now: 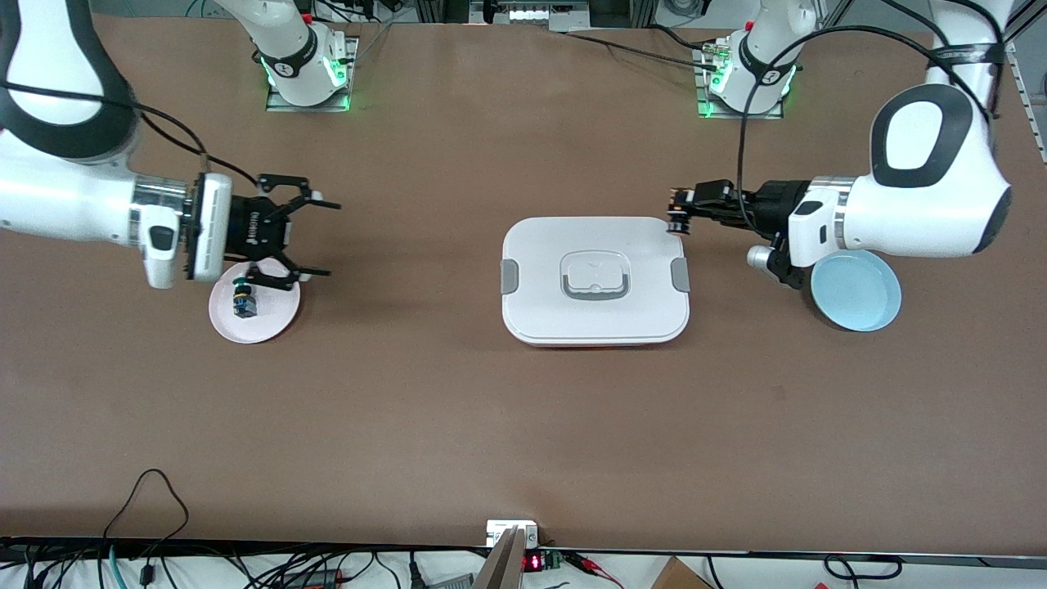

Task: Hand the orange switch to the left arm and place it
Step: 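Carry the switch to the blue dish while the right gripper withdraws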

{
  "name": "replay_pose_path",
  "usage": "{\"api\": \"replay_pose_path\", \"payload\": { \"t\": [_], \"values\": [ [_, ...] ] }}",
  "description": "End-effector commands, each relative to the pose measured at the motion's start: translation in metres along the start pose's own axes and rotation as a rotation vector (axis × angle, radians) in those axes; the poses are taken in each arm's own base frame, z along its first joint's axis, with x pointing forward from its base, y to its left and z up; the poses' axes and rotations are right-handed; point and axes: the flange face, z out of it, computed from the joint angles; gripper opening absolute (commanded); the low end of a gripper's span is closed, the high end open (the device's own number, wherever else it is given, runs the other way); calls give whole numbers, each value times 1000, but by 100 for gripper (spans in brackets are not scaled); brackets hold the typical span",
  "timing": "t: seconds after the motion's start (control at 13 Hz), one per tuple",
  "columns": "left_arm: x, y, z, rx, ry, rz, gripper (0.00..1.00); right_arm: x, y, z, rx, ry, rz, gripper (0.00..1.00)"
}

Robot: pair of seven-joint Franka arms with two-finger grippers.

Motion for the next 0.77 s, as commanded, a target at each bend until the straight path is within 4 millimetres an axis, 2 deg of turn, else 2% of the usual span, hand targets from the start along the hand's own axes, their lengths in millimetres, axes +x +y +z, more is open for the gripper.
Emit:
{"api": "replay_pose_path", "payload": {
  "t": [0.0, 0.15, 0.31, 0.54, 0.61, 0.69],
  "values": [
    [15, -4, -19, 160, -58, 49, 30, -5, -21, -33, -60, -115, 160, 100],
    [15, -13, -31, 319, -68, 52, 29, -1, -28, -47, -144, -193, 285, 100],
    [15, -28, -35, 440, -93, 43, 29, 9, -34, -62, -253, -262, 388, 100],
    [14, -51, -45, 643, -132, 44, 29, 33, -50, -79, -439, -355, 513, 100],
    [18, -65, -46, 694, -164, 85, 29, 40, -61, -79, -494, -379, 547, 100],
    [21, -85, -58, 714, -162, 122, 29, 45, -71, -79, -550, -400, 578, 100]
  ]
}}
